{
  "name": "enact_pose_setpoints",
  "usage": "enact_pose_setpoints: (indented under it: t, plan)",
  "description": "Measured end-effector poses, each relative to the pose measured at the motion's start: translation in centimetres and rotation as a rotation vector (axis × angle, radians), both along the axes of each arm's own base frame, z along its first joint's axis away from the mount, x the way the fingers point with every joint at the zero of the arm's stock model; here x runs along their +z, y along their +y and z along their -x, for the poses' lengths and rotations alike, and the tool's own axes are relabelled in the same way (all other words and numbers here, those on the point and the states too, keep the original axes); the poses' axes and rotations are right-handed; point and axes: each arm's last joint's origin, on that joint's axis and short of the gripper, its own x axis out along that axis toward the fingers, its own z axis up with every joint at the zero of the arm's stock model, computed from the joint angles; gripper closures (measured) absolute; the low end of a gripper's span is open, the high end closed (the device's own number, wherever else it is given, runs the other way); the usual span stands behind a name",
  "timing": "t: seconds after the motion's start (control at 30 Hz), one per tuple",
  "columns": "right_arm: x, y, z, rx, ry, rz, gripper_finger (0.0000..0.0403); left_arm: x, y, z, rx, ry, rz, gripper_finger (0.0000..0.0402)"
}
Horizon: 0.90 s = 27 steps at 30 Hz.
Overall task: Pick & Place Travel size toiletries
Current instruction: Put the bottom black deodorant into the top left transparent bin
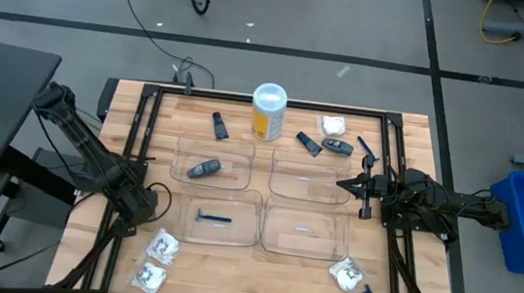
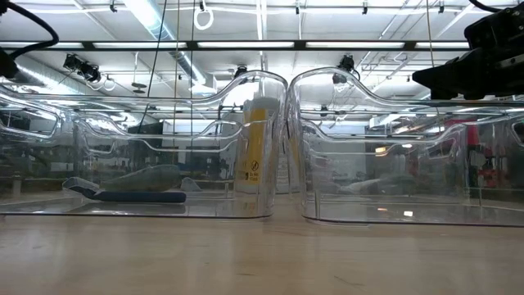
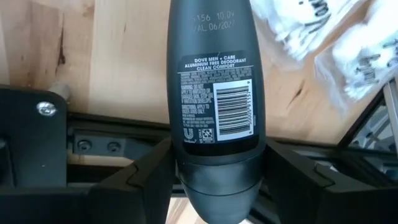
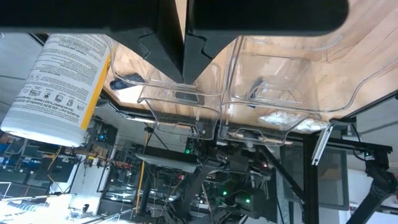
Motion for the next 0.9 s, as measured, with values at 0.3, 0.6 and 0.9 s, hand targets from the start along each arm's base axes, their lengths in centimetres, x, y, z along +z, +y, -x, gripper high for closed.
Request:
enact_pose_setpoints:
  t: [0.3,0.6,0.9]
  plan:
    - [0.0,0.0,0.0,0.000,0.000,0.000,0.0390,0.6,0.5,0.6,-0.028,-0.041,0.029,0.0182]
    - [0.0,0.0,0.0,0.000,0.000,0.000,0.0390,3.2,1.5,1.2,-0.039,-0.136,0.031,0.0182]
    - [0.0,0.0,0.0,0.000,0.000,0.000,0.0390,5.9,1.9,1.3,-0.080,-0.236,0.065,0.0182]
